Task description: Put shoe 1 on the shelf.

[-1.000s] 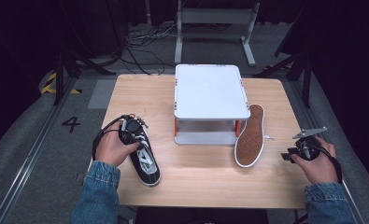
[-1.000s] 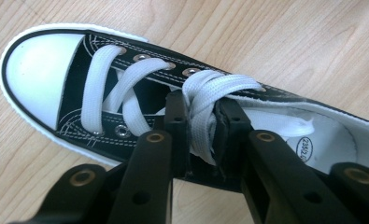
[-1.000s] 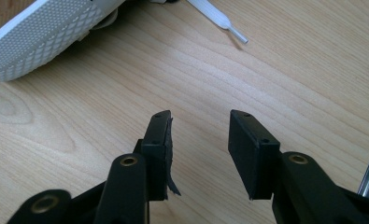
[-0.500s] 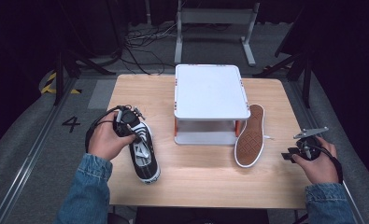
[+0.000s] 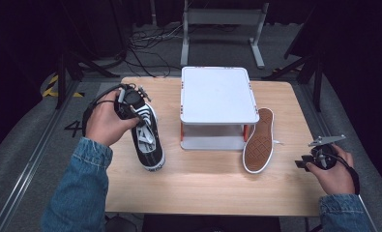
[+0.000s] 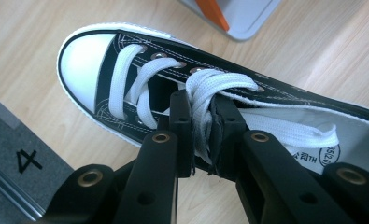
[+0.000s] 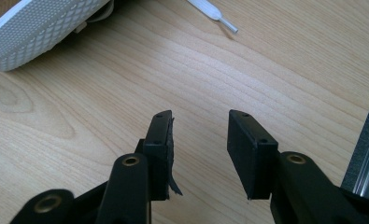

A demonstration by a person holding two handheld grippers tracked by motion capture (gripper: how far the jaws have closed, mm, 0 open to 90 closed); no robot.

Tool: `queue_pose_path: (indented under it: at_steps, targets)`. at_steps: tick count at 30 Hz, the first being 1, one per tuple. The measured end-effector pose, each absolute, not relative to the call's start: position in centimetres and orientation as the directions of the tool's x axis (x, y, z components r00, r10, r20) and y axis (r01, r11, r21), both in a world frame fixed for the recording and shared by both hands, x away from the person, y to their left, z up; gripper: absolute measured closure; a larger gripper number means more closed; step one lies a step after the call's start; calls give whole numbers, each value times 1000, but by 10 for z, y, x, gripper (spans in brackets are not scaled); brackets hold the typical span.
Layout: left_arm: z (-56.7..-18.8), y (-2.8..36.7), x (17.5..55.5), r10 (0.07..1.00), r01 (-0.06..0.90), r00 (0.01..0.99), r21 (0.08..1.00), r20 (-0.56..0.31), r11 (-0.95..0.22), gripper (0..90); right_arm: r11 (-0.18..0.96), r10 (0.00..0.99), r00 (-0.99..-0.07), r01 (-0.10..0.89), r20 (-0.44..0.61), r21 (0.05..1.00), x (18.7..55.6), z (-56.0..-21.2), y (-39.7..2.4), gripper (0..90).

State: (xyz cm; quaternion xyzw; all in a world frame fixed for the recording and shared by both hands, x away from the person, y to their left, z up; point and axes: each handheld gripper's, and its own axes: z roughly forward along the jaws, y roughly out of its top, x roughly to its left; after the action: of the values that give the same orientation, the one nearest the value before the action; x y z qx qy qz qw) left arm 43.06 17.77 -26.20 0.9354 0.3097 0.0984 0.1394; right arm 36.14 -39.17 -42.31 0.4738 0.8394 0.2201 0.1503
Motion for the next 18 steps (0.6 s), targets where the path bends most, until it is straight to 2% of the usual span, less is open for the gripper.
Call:
queue_pose_path:
  at_steps: [18]
  targets:
    - [-198, 125, 455, 520, 436, 821, 331, 234, -837, 812, 460, 853, -522, 721, -32, 518, 366, -424, -388, 622]
